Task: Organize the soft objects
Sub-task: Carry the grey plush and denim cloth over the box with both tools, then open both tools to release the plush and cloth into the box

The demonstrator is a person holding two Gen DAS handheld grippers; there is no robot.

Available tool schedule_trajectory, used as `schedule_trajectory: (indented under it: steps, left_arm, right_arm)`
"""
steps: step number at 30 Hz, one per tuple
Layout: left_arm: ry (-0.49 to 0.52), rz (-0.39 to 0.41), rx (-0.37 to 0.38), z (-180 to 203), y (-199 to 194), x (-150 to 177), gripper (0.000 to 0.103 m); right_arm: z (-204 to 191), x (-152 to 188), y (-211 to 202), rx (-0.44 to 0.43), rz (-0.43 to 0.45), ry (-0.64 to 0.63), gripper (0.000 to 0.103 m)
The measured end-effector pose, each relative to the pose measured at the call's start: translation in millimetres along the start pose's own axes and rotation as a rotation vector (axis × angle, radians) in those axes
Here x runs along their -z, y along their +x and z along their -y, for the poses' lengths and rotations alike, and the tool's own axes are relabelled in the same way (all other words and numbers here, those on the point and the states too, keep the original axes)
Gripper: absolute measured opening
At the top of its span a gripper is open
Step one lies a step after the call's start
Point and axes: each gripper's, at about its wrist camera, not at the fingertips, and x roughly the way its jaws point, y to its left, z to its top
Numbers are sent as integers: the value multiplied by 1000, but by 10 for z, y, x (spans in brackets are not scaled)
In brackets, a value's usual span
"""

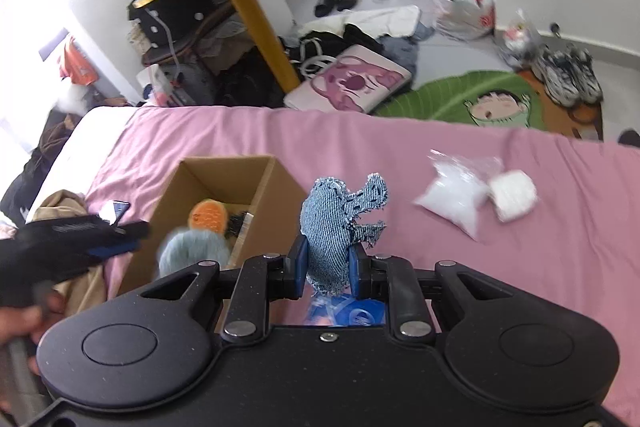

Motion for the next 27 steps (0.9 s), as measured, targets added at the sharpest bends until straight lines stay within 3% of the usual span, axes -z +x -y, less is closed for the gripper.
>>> schedule_trajectory:
  steps: [12, 18, 22, 24, 26, 27]
  left_arm:
    - [-48, -8, 64, -123, -91, -39, 29]
    - [-82, 14, 57, -190, -197, -97, 39]
    - [-79, 22, 64, -185, -271, -126, 53]
    - [-72, 27, 62, -181, -304, -131, 63]
    - [-67, 30, 56, -171, -330, -129, 79]
    - [-62, 32, 55, -155, -344, -127, 81]
  right_arm:
    - [-615, -108, 159, -21, -18, -70, 20]
    - [-825, -137, 198, -12, -17, -69, 27]
    - [-838, -152, 146, -23, -1, -58, 45]
    - [-813, -156, 100, -18, 5, -57, 45]
    - [-786, -160, 68, -17, 8, -51, 48]
    - [-762, -159, 45, -13, 10, -48, 49]
